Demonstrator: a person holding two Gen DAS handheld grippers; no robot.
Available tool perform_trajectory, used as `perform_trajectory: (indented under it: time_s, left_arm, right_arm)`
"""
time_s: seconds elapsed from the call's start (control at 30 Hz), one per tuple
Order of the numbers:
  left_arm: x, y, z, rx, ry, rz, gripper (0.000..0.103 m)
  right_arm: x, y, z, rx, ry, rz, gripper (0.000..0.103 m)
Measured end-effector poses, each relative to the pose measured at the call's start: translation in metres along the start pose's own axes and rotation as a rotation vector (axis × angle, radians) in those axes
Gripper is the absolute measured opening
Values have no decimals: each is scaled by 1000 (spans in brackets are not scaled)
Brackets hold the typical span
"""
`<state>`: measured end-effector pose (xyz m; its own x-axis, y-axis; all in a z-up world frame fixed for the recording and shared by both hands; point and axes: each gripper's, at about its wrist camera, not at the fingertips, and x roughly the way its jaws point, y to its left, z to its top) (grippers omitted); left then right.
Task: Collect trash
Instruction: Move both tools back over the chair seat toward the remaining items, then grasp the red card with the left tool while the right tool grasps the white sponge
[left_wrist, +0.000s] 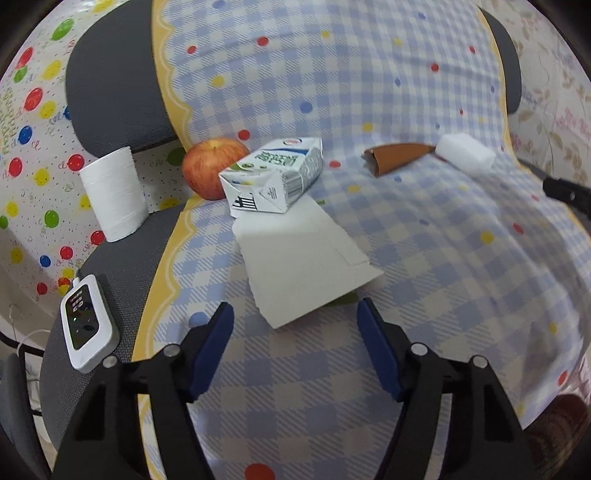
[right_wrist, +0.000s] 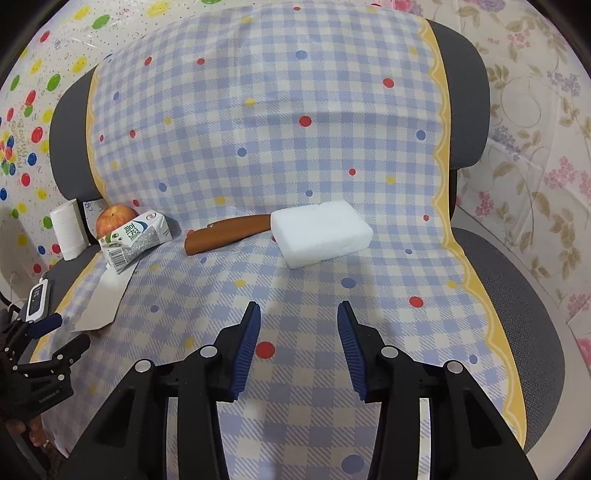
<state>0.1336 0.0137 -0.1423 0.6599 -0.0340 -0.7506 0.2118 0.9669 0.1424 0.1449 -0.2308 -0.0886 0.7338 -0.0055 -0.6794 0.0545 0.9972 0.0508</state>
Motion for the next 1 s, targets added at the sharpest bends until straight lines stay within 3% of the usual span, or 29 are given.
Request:
perform_trajectory:
  time_s: [0.27,0.33,0.4,0.53,0.7,0.87,1.0]
  left_arm:
    - [16,-7,18,85,0,7,66]
    - [18,-7,21,83,8,-25,53]
    - [18,-11,23,97,10,-54,29]
    - [13,-21,24,142,-12,-35,16]
    - [-24,-21,34,126,-141,-105,0]
    - [-69,-22,52,83,-272,-241,0]
    - [-84,-32,65,72,-333,-338,0]
  right_arm:
    - [0,-1,-5,18,16,2,45]
    - [-1,-2,-7,24,18,3,45]
    - [-2,-3,-9,29,19,3,45]
    - [-4,-4,-12,32,24,4,45]
    - [-8,-7,-15,34,17,3,45]
    - [-9,-13,-12,53,6,0,45]
    - [-11,-17,-9,57,-6,-3,45]
